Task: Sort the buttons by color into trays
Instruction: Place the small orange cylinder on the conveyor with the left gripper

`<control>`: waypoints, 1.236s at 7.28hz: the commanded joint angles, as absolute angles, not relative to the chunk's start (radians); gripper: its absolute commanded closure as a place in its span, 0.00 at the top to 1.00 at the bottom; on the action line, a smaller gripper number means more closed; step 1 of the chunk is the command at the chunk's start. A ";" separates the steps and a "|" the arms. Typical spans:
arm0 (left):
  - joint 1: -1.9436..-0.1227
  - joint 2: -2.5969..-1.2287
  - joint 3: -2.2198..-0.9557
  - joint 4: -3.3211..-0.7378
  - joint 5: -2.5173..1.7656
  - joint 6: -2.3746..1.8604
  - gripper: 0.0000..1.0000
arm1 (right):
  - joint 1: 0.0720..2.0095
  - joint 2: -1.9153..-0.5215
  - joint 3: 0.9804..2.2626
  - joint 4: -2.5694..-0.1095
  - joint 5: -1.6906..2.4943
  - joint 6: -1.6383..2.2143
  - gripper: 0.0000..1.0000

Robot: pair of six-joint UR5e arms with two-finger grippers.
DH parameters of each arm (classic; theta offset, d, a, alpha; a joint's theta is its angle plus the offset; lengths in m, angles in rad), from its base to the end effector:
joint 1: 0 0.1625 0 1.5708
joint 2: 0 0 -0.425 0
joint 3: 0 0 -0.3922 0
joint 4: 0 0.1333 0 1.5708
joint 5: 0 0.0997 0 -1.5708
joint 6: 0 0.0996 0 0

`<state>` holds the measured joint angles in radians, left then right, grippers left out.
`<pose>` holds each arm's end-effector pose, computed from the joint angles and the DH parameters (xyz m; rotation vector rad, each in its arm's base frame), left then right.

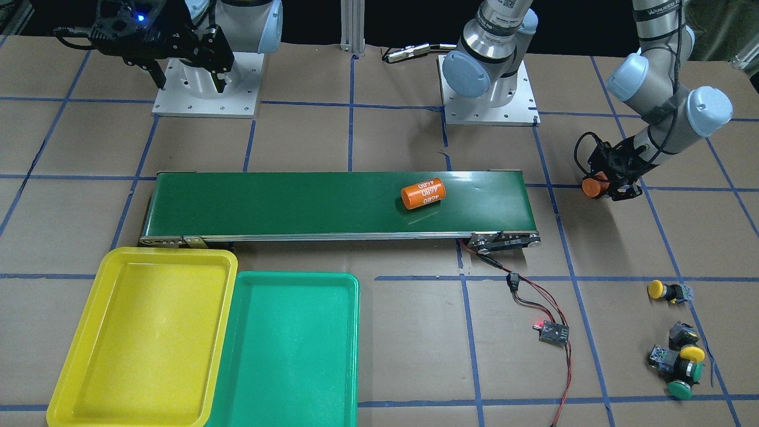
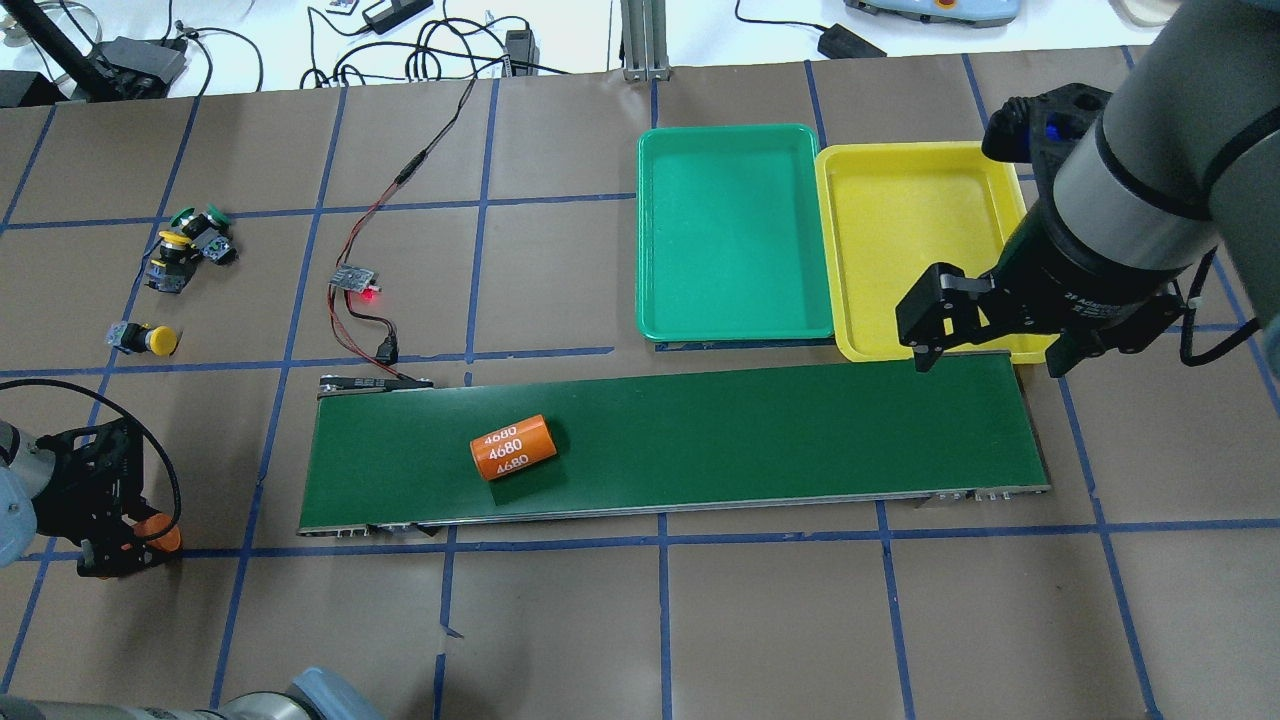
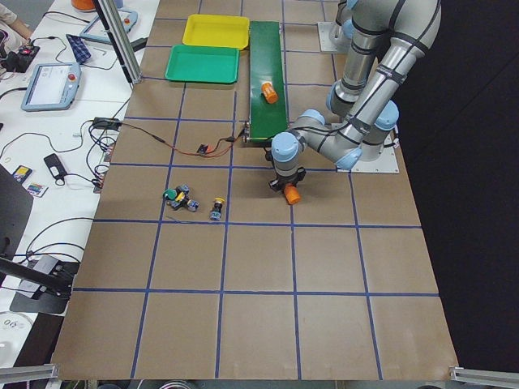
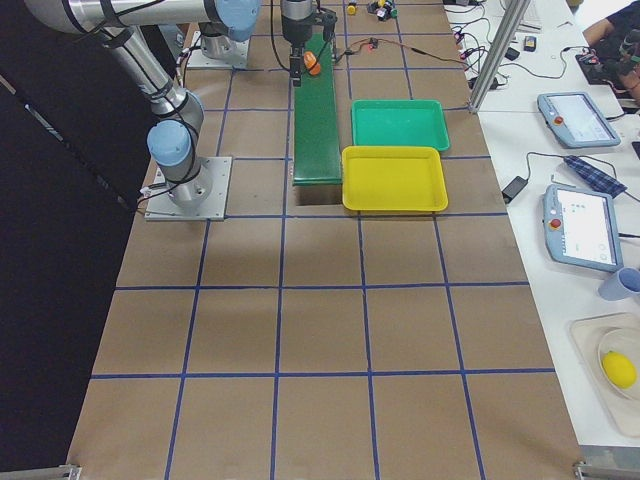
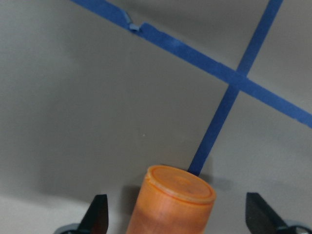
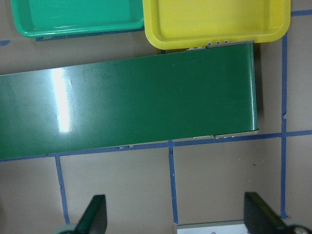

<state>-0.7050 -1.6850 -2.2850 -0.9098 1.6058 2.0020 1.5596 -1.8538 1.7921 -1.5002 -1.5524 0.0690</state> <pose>0.2169 -0.3550 0.1810 -1.6067 -2.5090 -0.0858 0.1310 -0.3731 0.4943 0.1253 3.1209 0.0147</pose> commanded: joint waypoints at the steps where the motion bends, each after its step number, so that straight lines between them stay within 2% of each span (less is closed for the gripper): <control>1: -0.776 -1.591 -2.280 -1.023 1.533 1.945 0.00 | 1.559 -1.859 1.804 -1.500 -1.552 0.069 1.00; 5: -1.341 -1.399 -2.263 -1.029 1.575 1.840 0.00 | 1.559 -1.861 1.812 -1.503 -1.575 0.066 1.00; 8: -1.472 -1.437 -2.287 -1.022 1.551 1.640 0.00 | 1.559 -1.862 1.816 -1.506 -1.594 0.069 1.00; 9: -1.473 -1.442 -2.301 -1.013 1.551 1.640 0.26 | 1.559 -1.862 1.816 -1.508 -1.586 0.072 1.00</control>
